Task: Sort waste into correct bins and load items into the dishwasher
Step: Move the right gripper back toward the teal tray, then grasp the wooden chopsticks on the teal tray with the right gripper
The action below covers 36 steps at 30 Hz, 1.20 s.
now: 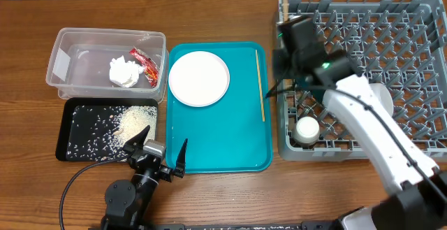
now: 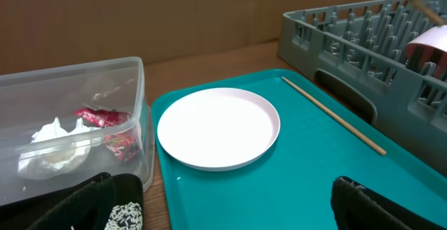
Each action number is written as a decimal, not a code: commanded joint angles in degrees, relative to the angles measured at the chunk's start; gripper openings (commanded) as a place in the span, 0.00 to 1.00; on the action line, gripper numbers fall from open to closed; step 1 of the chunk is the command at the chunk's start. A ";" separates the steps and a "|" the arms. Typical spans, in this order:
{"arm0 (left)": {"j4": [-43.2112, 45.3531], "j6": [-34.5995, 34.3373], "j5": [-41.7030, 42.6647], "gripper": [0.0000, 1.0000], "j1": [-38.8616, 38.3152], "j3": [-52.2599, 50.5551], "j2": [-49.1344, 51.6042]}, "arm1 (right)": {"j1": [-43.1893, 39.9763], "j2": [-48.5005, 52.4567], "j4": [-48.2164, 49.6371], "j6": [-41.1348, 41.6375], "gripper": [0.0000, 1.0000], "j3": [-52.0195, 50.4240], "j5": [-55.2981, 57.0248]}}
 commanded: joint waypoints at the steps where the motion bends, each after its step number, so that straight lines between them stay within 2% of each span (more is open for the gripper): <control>1: 0.00 0.46 0.63 1.00 0.28 -0.20 -0.61 | -1.88 4.02 0.33 -3.85 0.04 -2.38 -1.99; 2: 0.00 0.46 0.61 1.00 0.28 -0.20 -0.61 | -2.01 5.33 0.07 -3.85 0.06 -2.51 -1.22; 6: 0.02 0.46 0.63 1.00 0.28 -0.20 -0.61 | -2.03 7.50 -0.74 -3.82 0.40 -2.45 4.04; 8: 0.00 0.46 0.63 1.00 0.28 -0.20 -0.61 | -1.33 6.93 -1.51 -3.78 0.45 -1.70 2.99; 14: 0.00 0.46 0.63 1.00 0.28 -0.20 -0.61 | 6.01 4.17 -2.69 -2.93 0.47 -0.11 -4.44; 20: 0.00 0.46 0.61 1.00 0.28 -0.20 -0.61 | 13.92 7.10 1.90 4.33 0.47 -3.02 -0.42; 26: 0.00 0.46 0.63 1.00 0.28 -0.20 -0.61 | 14.25 15.17 7.78 6.08 0.47 -3.67 9.40; 31: 0.00 0.46 0.63 1.00 0.28 -0.20 -0.61 | 13.46 22.18 12.22 2.23 0.47 -3.67 11.21; 36: 0.00 0.46 0.63 1.00 0.28 -0.20 -0.61 | 13.27 26.38 12.22 2.32 0.46 -3.67 14.05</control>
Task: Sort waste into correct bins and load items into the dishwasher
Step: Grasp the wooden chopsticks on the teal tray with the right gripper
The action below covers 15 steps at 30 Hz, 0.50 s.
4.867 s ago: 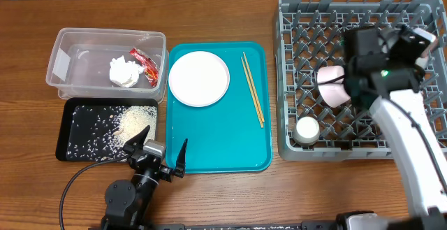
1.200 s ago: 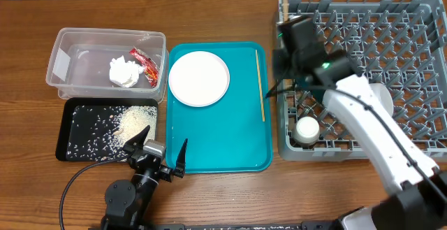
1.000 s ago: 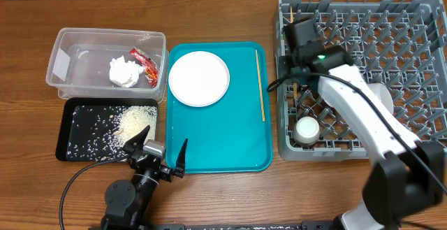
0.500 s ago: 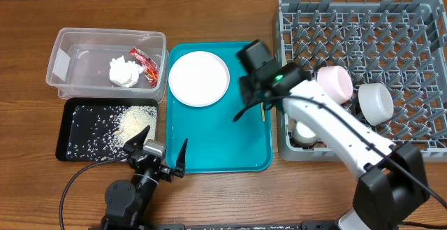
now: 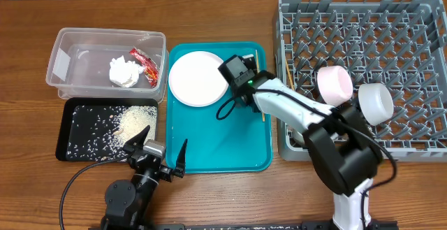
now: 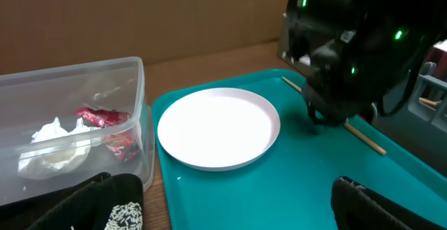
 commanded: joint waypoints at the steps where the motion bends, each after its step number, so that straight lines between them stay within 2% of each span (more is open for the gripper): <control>1: 0.02 0.46 0.63 1.00 0.28 -0.20 -0.61 | -0.28 1.77 0.35 -0.55 0.44 -0.02 3.13; 3: 0.02 0.46 0.63 1.00 0.28 -0.20 -0.61 | -0.28 2.32 -0.09 -0.57 0.40 -0.02 1.64; 5: 0.02 0.46 0.63 1.00 0.28 -0.20 -0.61 | -0.28 2.54 -1.25 -0.52 0.25 -0.02 -3.28; 9: 0.02 0.46 0.61 1.00 0.28 -0.20 -0.61 | -0.28 2.54 -2.97 -0.57 0.23 0.00 -11.76; 13: 0.02 0.46 0.61 1.00 0.28 -0.20 -0.61 | 0.04 2.23 -6.34 -0.52 0.23 0.92 -10.49; 15: 0.02 0.46 0.63 1.00 0.28 -0.20 -0.61 | 0.31 1.20 -8.24 -0.59 0.28 2.47 -6.47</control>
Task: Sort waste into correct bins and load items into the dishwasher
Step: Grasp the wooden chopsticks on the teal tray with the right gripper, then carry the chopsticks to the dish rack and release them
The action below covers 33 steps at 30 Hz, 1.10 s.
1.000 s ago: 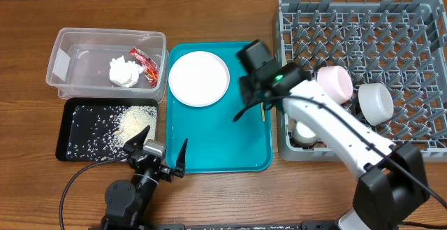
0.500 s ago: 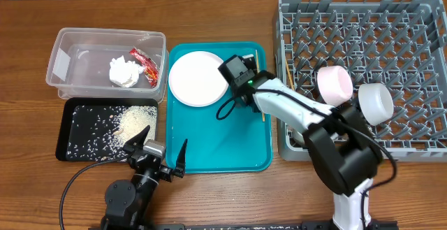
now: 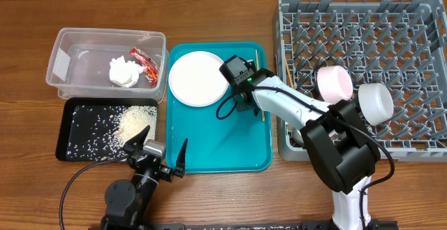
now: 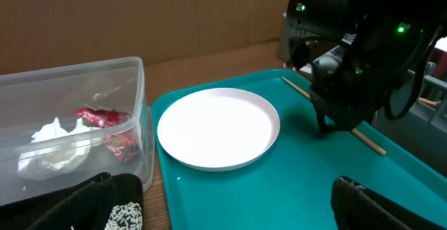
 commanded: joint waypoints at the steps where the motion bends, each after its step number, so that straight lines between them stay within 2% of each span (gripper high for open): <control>1: 0.02 0.46 0.63 1.00 0.28 -0.22 -0.61 | 0.61 0.04 -2.60 -0.20 0.30 1.20 1.25; 4: 0.02 0.46 0.61 1.00 0.28 -0.22 -0.61 | 0.50 -0.42 -2.03 -1.25 0.38 1.88 3.08; 11: 0.02 0.46 0.63 1.00 0.28 -0.22 -0.61 | -2.54 -0.22 0.09 -1.22 0.38 1.11 2.80; 19: 0.04 0.46 0.63 1.00 0.28 -0.22 -0.61 | -5.14 -0.13 0.39 -1.31 0.38 -1.44 -6.23; 24: 0.02 0.46 0.63 1.00 0.28 -0.22 -0.61 | -3.82 -0.13 -0.46 -4.52 0.27 -1.51 -10.34; 26: 0.02 0.46 0.63 1.00 0.28 -0.22 -0.61 | -1.77 -0.20 -2.89 -4.52 0.13 -1.09 -10.36; 28: 0.02 0.46 0.63 1.00 0.28 -0.22 -0.61 | -0.52 -0.33 -4.55 -4.26 0.05 -0.15 -10.23; 33: 0.02 0.46 0.61 1.00 0.28 -0.22 -0.61 | 1.01 -2.95 -9.42 1.68 0.04 4.57 -9.84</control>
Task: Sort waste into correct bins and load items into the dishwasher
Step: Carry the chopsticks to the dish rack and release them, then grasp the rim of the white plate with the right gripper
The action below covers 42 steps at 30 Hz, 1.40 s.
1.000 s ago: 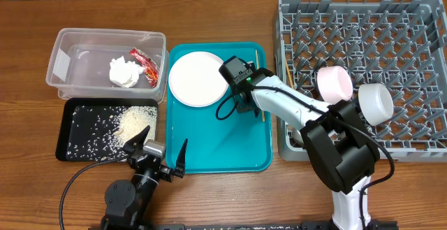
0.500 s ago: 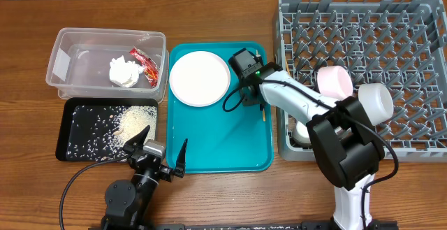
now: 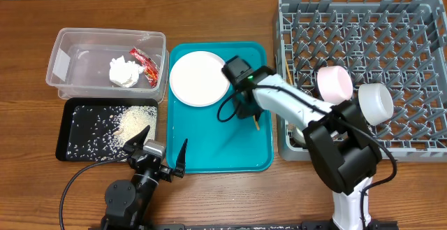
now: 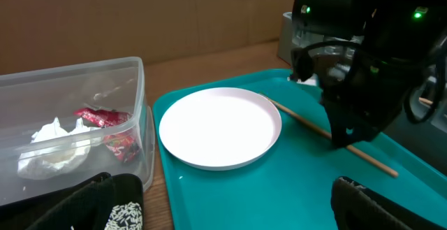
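A wooden chopstick point(image 4: 307, 124) lies slanted on the teal tray point(image 3: 209, 142), its far end close to the white plate point(image 3: 199, 78). My right gripper point(image 3: 250, 111) reaches in from the rack side and is down on the stick's middle, shut on it; it also shows as point(image 4: 346, 138). The plate point(image 4: 220, 126) sits at the tray's far left. My left gripper point(image 3: 164, 156) stands open at the tray's near edge with nothing between its fingers point(image 4: 370, 205).
A grey dish rack point(image 3: 363, 27) on the right holds a pink bowl point(image 3: 335, 83), a white bowl point(image 3: 375, 101) and another chopstick point(image 3: 287, 73). A clear bin point(image 3: 66, 38) holds crumpled paper and a red wrapper. A black tray point(image 3: 84, 142) carries rice.
The chopstick lay along the tray's right edge; now it is slanted, its far end nearer the plate. My right gripper sits slightly nearer the tray's front, on the stick. Left arm unchanged.
My right gripper was first over the rack's left side while the chopstick lay by the tray's right edge. Then it was over the tray beside the plate, above that stick, and stayed there. Now it grips the stick, which has turned.
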Each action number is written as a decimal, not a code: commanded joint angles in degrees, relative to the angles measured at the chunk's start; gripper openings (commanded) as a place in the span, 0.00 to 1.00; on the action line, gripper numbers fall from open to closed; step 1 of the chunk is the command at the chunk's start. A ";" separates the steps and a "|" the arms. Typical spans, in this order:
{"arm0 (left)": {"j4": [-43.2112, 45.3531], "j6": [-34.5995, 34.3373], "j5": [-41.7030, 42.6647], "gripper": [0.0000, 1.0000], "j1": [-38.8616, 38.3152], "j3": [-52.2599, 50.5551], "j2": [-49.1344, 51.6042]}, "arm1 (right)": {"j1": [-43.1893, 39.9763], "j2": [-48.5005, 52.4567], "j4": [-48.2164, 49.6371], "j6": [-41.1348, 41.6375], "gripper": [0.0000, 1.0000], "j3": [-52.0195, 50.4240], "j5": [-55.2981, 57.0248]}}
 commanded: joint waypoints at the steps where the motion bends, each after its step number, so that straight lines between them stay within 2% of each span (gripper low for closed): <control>1: 0.02 0.46 0.63 1.00 0.28 -0.22 -0.61 | 0.92 -3.30 -3.34 5.62 0.04 4.63 -1.33; 6: 0.02 0.46 0.63 1.00 0.28 -0.22 -0.61 | -0.46 -11.23 -8.37 7.54 0.04 10.69 -1.29; 12: 0.02 0.46 0.63 1.00 0.28 -0.22 -0.61 | -6.62 -20.02 -8.74 6.27 0.04 11.63 -0.15; 17: 0.02 0.48 0.63 1.00 0.28 -0.22 -0.61 | -12.20 -19.06 -9.16 -0.39 0.04 10.05 -0.20; 23: 0.02 0.46 0.63 1.00 0.28 -0.22 -0.61 | -14.75 -14.51 -8.90 -1.73 0.04 5.95 2.91; 24: 0.02 0.46 0.63 1.00 0.28 -0.22 -0.61 | -14.93 -14.01 -9.42 -1.60 0.05 5.86 2.89; 25: 0.02 0.46 0.63 1.00 0.28 -0.22 -0.61 | -14.91 -13.81 -9.55 -1.57 0.16 5.86 2.75; 26: 0.02 0.46 0.63 1.00 0.28 -0.22 -0.61 | -14.91 -13.86 -9.51 -1.57 0.34 5.95 2.82; 28: 0.02 0.46 0.63 1.00 0.28 -0.22 -0.61 | -14.56 -14.58 -10.01 -0.96 0.45 7.06 2.71; 32: 0.02 0.46 0.63 1.00 0.28 -0.22 -0.61 | -12.13 -17.81 -9.55 0.00 0.46 8.57 -1.42; 36: 0.02 0.48 0.63 1.00 0.28 -0.22 -0.61 | -9.29 -19.06 -5.09 1.01 0.48 8.50 -14.36; 42: 0.02 0.46 0.63 1.00 0.28 -0.22 -0.61 | -6.78 -15.04 2.95 12.04 0.48 5.95 -16.33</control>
